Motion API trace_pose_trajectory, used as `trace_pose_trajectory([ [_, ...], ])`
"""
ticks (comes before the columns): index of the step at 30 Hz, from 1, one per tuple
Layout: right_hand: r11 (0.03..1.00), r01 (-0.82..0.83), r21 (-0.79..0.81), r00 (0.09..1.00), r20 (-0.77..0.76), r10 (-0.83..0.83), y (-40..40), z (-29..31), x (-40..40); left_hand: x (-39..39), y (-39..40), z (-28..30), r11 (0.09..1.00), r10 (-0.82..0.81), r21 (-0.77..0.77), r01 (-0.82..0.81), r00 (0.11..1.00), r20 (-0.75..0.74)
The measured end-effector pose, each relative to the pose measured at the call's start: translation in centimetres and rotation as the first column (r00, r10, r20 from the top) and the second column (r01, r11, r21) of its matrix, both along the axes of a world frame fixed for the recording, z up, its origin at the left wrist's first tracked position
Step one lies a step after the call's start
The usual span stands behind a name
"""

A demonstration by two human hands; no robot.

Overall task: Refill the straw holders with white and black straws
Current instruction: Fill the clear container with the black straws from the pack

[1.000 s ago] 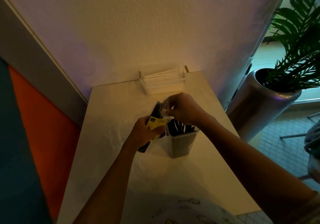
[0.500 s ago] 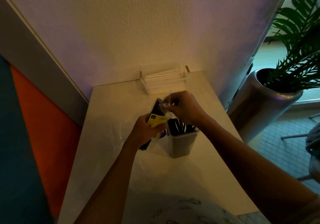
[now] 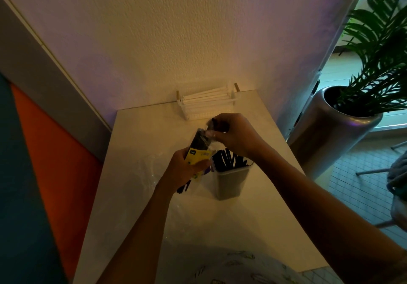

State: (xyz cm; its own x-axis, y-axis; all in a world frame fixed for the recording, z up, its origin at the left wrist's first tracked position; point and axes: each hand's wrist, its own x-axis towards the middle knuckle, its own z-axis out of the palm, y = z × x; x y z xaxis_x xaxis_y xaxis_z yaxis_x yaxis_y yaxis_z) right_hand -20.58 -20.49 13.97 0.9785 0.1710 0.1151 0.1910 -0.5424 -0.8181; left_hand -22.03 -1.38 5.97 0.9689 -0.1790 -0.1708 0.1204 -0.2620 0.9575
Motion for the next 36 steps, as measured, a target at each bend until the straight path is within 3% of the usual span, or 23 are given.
trace_pose_trajectory([
  [11,0.996,0.081,0.023,0.997,0.013,-0.081,0.0,0.2,-0.3,-0.5,0.0,0.5,1.0,-0.004,0.007,0.004,1.0,-0.016],
  [19,0.975,0.074,0.212,0.994,-0.092,-0.055,0.6,-0.8,-1.0,-0.7,-0.3,0.8,1.0,-0.016,-0.022,0.015,0.999,-0.034],
  [26,0.961,0.061,0.269,0.992,-0.122,-0.029,0.4,-0.7,-0.8,-0.9,-0.1,0.7,1.0,-0.002,0.002,0.002,1.0,-0.013],
  [36,0.947,0.106,0.304,0.994,-0.062,-0.091,-1.0,0.5,-0.5,-0.9,-0.2,0.7,1.0,-0.026,-0.018,0.026,1.0,-0.014],
])
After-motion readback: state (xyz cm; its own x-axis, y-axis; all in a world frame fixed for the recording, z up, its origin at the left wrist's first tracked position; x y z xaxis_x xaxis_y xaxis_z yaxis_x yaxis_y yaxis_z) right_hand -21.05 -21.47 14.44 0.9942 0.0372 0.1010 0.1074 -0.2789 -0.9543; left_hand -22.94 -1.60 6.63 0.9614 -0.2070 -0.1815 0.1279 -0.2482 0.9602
